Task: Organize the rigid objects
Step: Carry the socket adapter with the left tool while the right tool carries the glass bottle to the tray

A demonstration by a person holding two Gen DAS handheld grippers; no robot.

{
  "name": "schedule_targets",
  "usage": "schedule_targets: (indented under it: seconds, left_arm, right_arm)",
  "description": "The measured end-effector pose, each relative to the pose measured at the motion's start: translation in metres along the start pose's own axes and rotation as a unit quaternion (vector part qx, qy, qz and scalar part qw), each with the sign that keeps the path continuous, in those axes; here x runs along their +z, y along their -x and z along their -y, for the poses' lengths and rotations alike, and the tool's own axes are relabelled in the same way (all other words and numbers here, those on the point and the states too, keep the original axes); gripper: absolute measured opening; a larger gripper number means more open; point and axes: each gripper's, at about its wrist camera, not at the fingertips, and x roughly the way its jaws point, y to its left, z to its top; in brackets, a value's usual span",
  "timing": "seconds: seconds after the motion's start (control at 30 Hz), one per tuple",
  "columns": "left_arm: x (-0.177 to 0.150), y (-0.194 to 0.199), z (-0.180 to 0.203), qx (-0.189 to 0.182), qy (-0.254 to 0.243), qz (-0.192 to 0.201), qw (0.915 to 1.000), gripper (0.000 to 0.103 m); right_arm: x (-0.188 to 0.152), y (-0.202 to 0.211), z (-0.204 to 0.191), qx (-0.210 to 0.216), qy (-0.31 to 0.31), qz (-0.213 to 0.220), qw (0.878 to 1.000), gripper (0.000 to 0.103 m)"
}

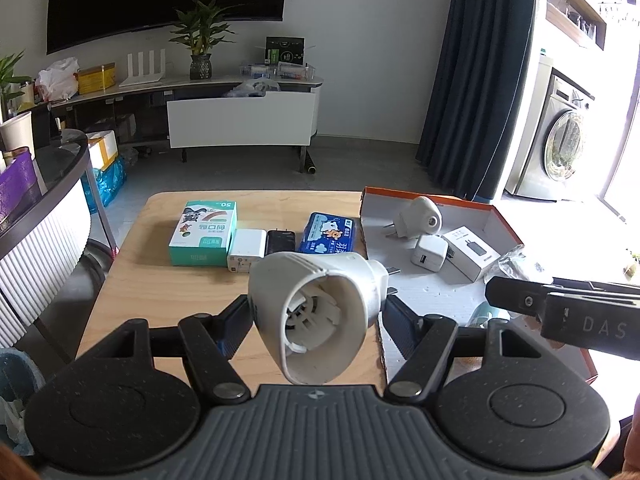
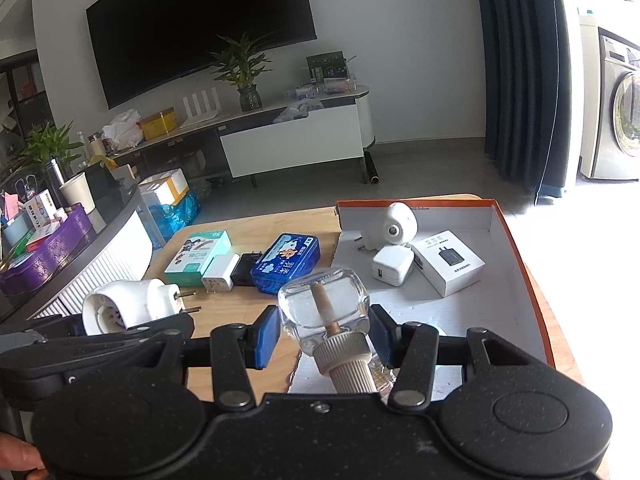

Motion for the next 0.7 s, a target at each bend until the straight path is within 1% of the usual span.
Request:
schedule_targets:
  seconds: [0.3, 0.7]
  left_arm:
    - [0.003, -0.005, 0.013, -0.009, -0.012, -0.001, 0.9999, 0.072]
    - [0.007, -0.013, 0.040, -0.034, -0.036, -0.002, 0.9988, 0.072]
  right_arm:
    - [0.001, 0.005, 0.015, -0.013, -0.012, 0.005, 1.000, 0.059]
    - [0.002, 0.015, 0.040, -0.038, -0.033, 0.015, 0.999, 0.059]
